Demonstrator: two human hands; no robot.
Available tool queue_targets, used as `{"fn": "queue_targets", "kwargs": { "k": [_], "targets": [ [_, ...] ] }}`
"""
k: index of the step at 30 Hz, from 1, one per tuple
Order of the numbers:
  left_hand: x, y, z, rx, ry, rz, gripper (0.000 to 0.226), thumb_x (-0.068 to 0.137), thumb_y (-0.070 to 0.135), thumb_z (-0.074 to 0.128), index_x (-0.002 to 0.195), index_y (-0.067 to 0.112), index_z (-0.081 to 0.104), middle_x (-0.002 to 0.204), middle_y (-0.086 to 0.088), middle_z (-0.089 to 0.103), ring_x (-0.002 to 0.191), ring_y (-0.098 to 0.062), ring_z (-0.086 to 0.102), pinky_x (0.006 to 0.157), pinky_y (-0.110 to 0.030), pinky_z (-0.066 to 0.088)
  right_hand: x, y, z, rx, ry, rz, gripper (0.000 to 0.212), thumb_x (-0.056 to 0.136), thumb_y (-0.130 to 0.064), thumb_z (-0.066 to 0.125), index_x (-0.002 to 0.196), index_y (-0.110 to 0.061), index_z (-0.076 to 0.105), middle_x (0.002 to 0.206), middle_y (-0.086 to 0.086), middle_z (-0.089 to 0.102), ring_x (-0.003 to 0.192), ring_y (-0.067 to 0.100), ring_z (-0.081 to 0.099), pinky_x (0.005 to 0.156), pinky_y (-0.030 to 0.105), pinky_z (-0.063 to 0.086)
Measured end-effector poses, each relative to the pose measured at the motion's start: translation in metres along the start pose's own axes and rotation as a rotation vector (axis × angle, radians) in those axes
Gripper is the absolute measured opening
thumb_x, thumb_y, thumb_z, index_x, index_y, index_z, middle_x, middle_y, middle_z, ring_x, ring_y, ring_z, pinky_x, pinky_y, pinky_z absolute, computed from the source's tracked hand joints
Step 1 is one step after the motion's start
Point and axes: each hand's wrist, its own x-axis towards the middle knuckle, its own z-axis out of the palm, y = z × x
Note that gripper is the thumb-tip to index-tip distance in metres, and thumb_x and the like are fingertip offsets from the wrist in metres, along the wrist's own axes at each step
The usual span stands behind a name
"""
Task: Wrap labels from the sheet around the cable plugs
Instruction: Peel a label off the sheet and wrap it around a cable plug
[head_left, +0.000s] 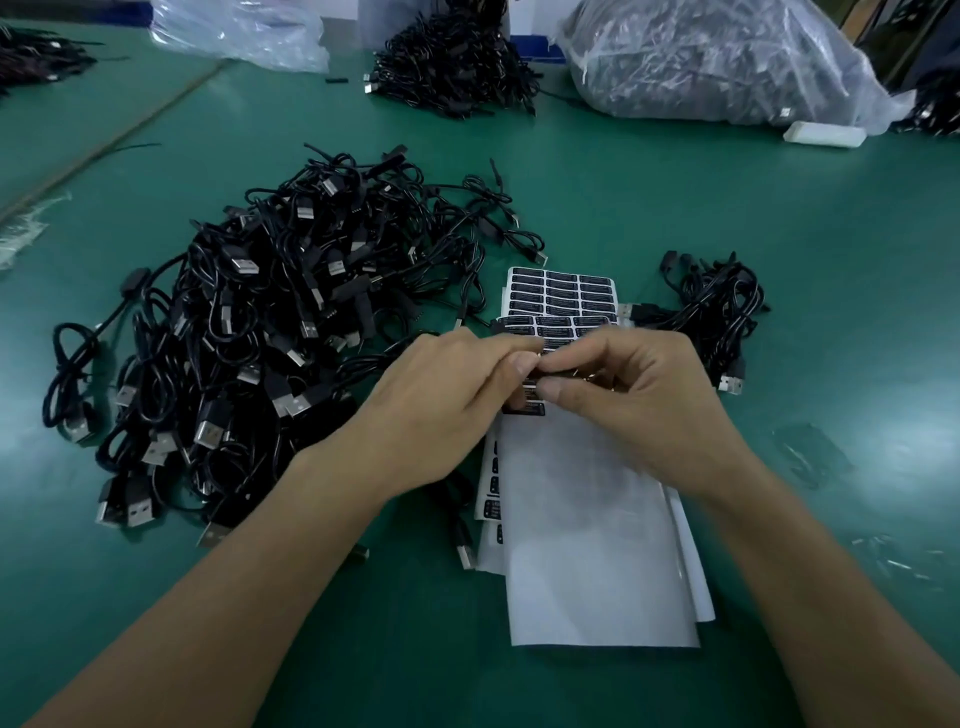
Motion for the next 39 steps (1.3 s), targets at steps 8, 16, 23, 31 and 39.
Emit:
{"fn": "queue_targets", "kwargs": {
  "k": [8,16,23,31,39],
  "targets": [
    [-0.003,-0.003,0.010,-0.117,0.084,-0.129,0.019,0.103,0.029,0.050,0.098,0.020,0.066,0.084,0.012,0.063,0.083,-0.007,0.055,0.077,-0.037,0.046,-0.002,0.005,-0.012,-0.633,0.199,0.377,0.044,0.078,-0.038,0.083,0.116,-0.030,0.061,0.090,-0.008,0.062,0.079,0.005,0.060,0.068,0.025,0.051],
    [-0.004,0.002,0.020,-0.078,0.209,-0.087,0.021,0.107,0.028,0.035,0.106,0.017,0.053,0.056,0.009,0.044,0.047,-0.010,0.041,0.049,-0.031,0.029,-0.002,-0.001,-0.021,-0.682,0.139,0.638,0.065,0.067,-0.062,0.082,0.114,-0.027,0.056,0.099,-0.004,0.058,0.095,0.019,0.058,0.071,0.033,0.048],
    [-0.003,0.002,0.018,-0.211,0.254,-0.122,0.020,0.107,0.027,0.036,0.097,0.018,0.051,0.056,0.011,0.043,0.049,-0.008,0.040,0.052,-0.029,0.029,-0.001,-0.004,-0.025,-0.323,0.214,0.525,0.023,0.072,-0.032,0.089,0.079,-0.015,0.074,0.069,0.004,0.073,0.067,0.018,0.069,0.064,0.034,0.054],
    [-0.007,0.008,0.015,-0.184,0.151,-0.153,0.035,0.086,0.062,0.057,0.086,0.034,0.038,0.076,0.031,0.057,0.059,-0.001,0.053,0.051,-0.019,0.032,0.000,-0.005,-0.012,0.007,0.153,0.508,0.021,0.098,-0.018,0.063,0.082,-0.026,0.073,0.078,-0.006,0.076,0.064,0.009,0.072,0.049,0.021,0.053],
    [-0.007,0.009,0.016,-0.190,0.134,-0.196,0.047,0.075,0.050,0.080,0.080,0.038,0.035,0.084,0.019,0.066,0.074,-0.001,0.062,0.063,-0.034,0.052,0.001,-0.007,-0.007,0.075,0.177,0.568,0.032,0.080,-0.030,0.080,0.107,-0.018,0.066,0.098,0.008,0.075,0.080,0.018,0.074,0.062,0.032,0.060]
  ]
}}
